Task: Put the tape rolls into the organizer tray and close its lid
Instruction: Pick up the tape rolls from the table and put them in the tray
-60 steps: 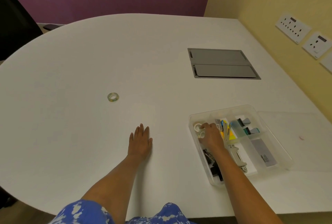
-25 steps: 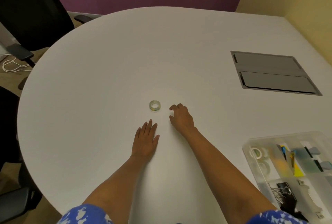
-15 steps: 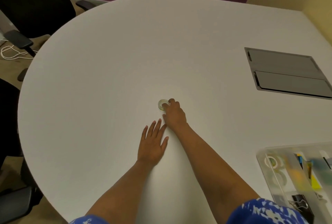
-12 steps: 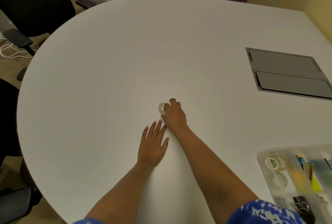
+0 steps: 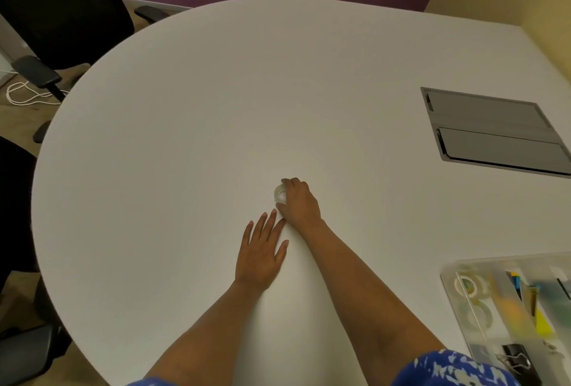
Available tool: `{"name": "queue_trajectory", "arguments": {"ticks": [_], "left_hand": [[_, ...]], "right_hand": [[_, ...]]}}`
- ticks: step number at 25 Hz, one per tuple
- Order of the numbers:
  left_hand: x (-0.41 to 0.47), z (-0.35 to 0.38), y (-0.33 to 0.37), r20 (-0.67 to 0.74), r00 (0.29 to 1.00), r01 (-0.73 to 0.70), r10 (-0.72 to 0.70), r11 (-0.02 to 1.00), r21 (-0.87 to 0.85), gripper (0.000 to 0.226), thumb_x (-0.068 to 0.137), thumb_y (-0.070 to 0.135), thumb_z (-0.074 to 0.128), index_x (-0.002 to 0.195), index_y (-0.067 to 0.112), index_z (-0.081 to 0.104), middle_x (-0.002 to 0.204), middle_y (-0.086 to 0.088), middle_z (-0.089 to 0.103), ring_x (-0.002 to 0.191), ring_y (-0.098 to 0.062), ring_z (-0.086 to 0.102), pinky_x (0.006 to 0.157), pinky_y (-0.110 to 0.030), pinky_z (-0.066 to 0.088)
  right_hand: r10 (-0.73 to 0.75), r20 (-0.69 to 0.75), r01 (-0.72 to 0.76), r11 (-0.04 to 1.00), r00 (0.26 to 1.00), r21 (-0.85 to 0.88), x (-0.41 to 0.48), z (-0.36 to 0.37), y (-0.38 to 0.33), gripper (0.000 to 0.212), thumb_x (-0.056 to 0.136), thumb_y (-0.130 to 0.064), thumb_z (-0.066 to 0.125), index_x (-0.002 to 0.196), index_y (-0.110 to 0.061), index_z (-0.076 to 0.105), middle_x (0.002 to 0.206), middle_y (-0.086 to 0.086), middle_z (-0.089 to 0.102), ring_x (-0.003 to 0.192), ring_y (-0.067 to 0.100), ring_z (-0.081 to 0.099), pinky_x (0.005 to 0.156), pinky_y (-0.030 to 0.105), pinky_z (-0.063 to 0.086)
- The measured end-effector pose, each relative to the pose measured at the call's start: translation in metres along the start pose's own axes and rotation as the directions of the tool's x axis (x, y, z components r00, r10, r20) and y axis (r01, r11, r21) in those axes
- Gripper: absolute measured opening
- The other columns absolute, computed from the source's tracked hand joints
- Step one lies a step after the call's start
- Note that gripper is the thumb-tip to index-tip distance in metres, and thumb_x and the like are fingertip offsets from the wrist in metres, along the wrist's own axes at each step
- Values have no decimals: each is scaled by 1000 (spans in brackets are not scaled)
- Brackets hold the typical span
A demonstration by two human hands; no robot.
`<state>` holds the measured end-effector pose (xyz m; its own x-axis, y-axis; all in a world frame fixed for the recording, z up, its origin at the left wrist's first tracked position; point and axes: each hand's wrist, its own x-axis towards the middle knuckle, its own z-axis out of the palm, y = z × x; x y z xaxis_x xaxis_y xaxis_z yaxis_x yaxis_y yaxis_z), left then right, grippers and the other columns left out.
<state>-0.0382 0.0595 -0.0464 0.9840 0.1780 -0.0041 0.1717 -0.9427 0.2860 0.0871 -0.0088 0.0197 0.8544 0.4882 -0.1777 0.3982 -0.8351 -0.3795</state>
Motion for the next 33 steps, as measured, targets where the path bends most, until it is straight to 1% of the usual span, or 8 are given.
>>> {"name": "queue_trajectory", "arguments": {"ticks": [3,6,9,14,18,22,26,33], "left_hand": [[-1,1,2,13,1000,1,-1,1000,1,54,100,44,12,144,21,32,153,-1,36,141,-14,18,116,-31,-5],[-3,0,9,12,999,36,-36,999,-4,56,96,42,15,146,20,30,155,-1,30,145,-19,24,114,-29,-11],[-7,-1,22,64,996,63,-60,997,-38,74,85,48,-6,151,21,11,161,3,5,149,-16,4,112,-28,-21],[-25,-2,59,137,989,64,-59,997,-39,88,72,50,-18,152,21,4,161,2,-5,149,-15,-5,121,-39,-4],[-37,0,95,208,976,78,-63,995,-67,86,75,52,-13,152,19,5,161,0,-5,149,-17,-5,121,-41,-2],[-45,1,139,267,963,66,-50,996,-52,54,103,33,20,152,17,3,161,-2,-8,149,-18,-6,122,-42,-1],[-55,13,188,274,961,35,-19,998,-53,54,103,31,22,152,16,3,161,-3,-7,149,-19,-5,122,-43,0],[-73,29,245,285,958,36,-24,999,-36,54,103,30,23,152,16,4,161,-5,-7,149,-20,-4,122,-43,1]], "right_hand": [[26,-56,-24,999,998,39,-8,-10,9,54,91,-21,59,139,-8,38,140,11,44,128,27,42,96,37,48],[52,-117,-39,993,992,114,-25,-22,25,54,89,-19,62,137,-7,41,138,12,46,126,28,43,96,39,48],[82,-170,-55,985,982,162,-47,-36,48,54,87,-17,65,135,-8,44,137,11,47,125,29,44,96,41,48],[152,-248,-103,974,957,201,-90,-62,99,53,83,-14,68,132,-7,47,135,12,47,124,30,46,94,40,49],[224,-274,-165,961,935,222,-127,-82,140,53,84,-13,67,132,-7,46,133,13,47,124,30,46,94,37,47],[309,-318,-228,937,896,266,-166,-96,181,54,83,-12,68,132,-6,46,133,14,48,123,31,46,95,38,47],[377,-359,-262,907,854,330,-204,-106,221,55,81,-9,67,131,-5,46,133,15,47,122,32,45,92,37,46],[319,-213,-288,944,924,161,-246,-103,268,57,83,-9,60,136,-4,40,138,14,42,127,30,40,95,38,45]]}}
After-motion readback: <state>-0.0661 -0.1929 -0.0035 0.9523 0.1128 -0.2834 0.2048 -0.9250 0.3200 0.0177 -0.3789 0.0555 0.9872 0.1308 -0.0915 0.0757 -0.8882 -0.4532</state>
